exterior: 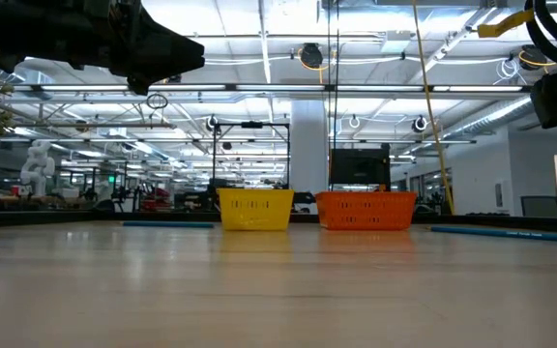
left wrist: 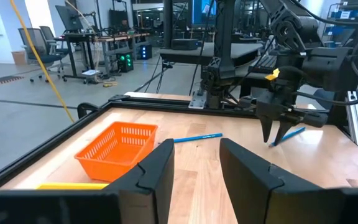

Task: Sort pens & pencils
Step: Put the bottom right blue pencil into the orange basket

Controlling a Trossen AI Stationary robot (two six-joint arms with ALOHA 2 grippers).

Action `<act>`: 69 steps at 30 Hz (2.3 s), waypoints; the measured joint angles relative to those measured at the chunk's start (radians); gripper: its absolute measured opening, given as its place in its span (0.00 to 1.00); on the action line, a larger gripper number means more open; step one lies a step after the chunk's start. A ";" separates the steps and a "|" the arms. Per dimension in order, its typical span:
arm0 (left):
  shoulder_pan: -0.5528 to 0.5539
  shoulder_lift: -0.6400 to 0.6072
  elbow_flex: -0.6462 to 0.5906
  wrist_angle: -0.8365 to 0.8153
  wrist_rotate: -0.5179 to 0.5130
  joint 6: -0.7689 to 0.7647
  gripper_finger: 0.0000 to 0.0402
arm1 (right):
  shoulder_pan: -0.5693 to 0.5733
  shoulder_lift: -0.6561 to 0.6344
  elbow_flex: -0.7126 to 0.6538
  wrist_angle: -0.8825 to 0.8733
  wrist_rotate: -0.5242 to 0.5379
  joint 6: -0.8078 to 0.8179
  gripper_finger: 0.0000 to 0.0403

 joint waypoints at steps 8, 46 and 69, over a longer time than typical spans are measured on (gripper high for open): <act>0.000 0.000 0.000 0.000 0.000 -0.002 0.33 | -0.001 0.000 -0.021 0.021 -0.001 0.035 0.24; 0.000 0.000 0.000 -0.010 0.000 -0.010 0.33 | -0.044 -0.140 -0.076 0.089 0.014 0.002 0.00; 0.000 0.000 0.000 0.018 0.000 -0.007 0.33 | -0.463 -0.410 -0.110 0.675 0.261 -0.873 0.00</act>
